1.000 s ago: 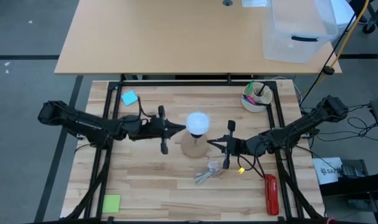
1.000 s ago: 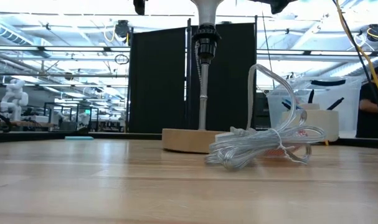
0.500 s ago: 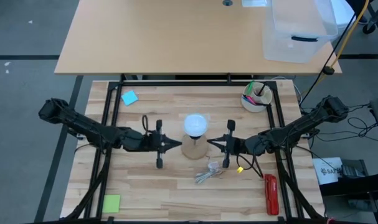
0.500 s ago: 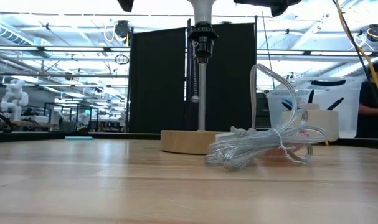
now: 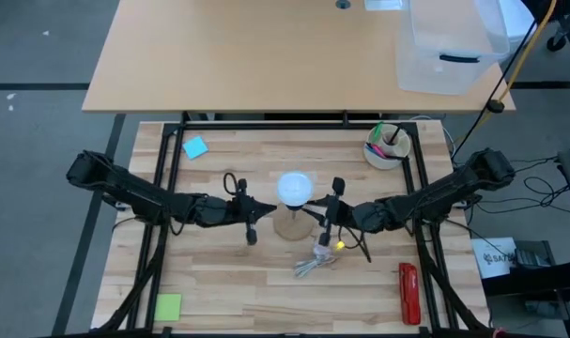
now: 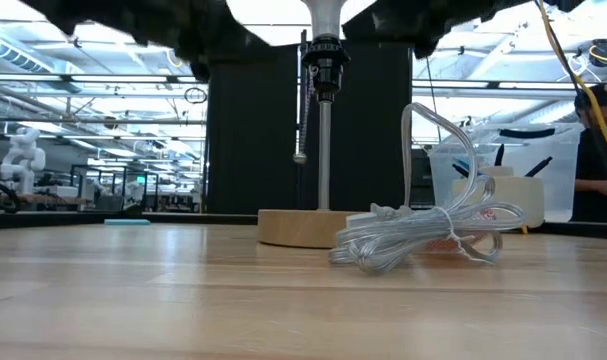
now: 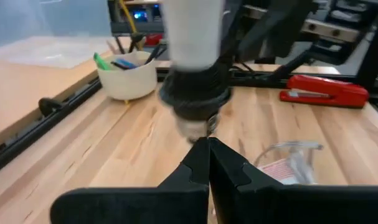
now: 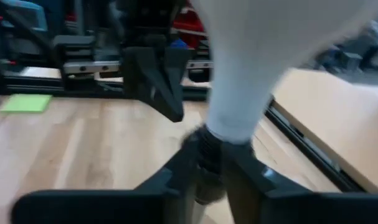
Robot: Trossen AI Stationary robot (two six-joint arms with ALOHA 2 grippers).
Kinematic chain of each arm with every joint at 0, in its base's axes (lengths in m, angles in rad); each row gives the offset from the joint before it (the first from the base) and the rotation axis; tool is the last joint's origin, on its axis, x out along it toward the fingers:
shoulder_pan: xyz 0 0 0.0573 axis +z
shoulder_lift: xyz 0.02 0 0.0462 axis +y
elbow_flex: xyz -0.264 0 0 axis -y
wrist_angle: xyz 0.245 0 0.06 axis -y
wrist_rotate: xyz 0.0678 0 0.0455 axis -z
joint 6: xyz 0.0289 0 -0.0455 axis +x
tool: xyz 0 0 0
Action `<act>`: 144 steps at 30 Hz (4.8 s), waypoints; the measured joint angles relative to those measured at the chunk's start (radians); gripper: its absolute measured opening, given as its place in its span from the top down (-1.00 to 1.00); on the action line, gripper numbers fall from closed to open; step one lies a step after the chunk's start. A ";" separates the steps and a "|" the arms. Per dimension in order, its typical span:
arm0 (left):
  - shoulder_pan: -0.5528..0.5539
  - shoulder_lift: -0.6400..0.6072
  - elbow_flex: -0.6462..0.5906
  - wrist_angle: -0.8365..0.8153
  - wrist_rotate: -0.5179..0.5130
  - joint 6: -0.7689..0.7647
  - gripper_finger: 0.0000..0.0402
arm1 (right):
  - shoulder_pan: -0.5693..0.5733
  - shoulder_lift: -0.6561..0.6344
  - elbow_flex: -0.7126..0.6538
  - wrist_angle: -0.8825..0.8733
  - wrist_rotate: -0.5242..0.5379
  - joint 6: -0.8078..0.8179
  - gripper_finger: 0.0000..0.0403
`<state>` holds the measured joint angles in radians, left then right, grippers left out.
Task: Screw lightbulb
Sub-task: Remove the lightbulb from the lamp
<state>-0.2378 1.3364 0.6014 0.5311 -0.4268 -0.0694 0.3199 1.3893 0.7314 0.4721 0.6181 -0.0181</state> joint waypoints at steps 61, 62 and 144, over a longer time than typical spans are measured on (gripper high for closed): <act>0.074 0.006 -0.088 0.223 0.083 -0.032 1.00 | -0.072 0.154 0.092 0.301 -0.046 -0.032 0.11; 0.072 0.006 -0.088 0.220 0.092 -0.038 1.00 | -0.072 0.154 0.092 0.300 -0.048 -0.036 0.12; 0.057 0.631 0.163 0.486 0.168 0.033 0.86 | -0.090 0.001 0.090 -0.035 -0.296 -0.082 0.12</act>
<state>-0.1810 1.9671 0.7647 1.0172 -0.2584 -0.0368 0.2301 1.3904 0.8219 0.4371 0.3218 -0.0999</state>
